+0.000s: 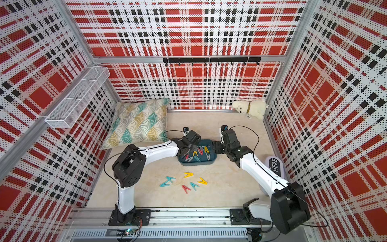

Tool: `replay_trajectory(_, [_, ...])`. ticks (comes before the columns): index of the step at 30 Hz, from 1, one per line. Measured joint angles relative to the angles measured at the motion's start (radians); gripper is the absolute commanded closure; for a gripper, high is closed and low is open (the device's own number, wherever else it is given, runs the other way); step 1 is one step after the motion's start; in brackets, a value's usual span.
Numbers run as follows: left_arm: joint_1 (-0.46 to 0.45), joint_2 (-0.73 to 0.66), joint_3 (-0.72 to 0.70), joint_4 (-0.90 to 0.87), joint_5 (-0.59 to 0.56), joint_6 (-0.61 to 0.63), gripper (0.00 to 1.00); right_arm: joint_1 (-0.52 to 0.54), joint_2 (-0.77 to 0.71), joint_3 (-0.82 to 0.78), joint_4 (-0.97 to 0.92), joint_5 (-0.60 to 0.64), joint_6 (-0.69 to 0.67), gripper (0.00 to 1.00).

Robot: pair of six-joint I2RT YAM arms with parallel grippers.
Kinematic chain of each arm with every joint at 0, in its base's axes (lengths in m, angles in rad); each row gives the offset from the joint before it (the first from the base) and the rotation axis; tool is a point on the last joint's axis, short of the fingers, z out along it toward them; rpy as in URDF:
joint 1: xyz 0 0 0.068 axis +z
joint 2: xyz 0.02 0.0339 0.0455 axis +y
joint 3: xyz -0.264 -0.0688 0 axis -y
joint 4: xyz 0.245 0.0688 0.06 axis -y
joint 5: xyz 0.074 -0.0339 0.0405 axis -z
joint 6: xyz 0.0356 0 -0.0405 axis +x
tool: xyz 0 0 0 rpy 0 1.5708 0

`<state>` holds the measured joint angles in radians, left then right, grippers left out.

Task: Put the clothespins into the storage box
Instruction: Place the clothespin in the storage box, then pick up the clothespin from the center of the board.

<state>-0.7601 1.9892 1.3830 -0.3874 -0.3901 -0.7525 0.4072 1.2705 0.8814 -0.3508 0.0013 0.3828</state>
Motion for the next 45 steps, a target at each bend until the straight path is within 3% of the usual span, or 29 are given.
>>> replay_trajectory(9, [0.026, 0.009, -0.002, 0.018, 0.050, 0.033, 0.80, 0.000, -0.012, 0.000, -0.004, 0.001, 0.002, 0.19])
replay_trajectory(20, [0.023, -0.003, -0.001, 0.004, 0.075, 0.047, 0.76, 0.000, -0.053, -0.002, -0.021, 0.007, 0.000, 0.18])
replay_trajectory(27, [0.004, -0.250, -0.097, -0.004, 0.037, 0.043, 0.74, 0.000, -0.037, -0.002, -0.022, 0.002, -0.003, 0.18])
replay_trajectory(36, [-0.001, -0.579, -0.473, -0.073, 0.010, -0.048, 0.75, 0.000, -0.015, -0.002, -0.016, -0.008, -0.011, 0.18])
replay_trajectory(45, [-0.096, -0.699, -0.608, -0.134, 0.071, -0.121, 0.76, 0.000, 0.003, -0.002, -0.006, -0.024, -0.019, 0.18])
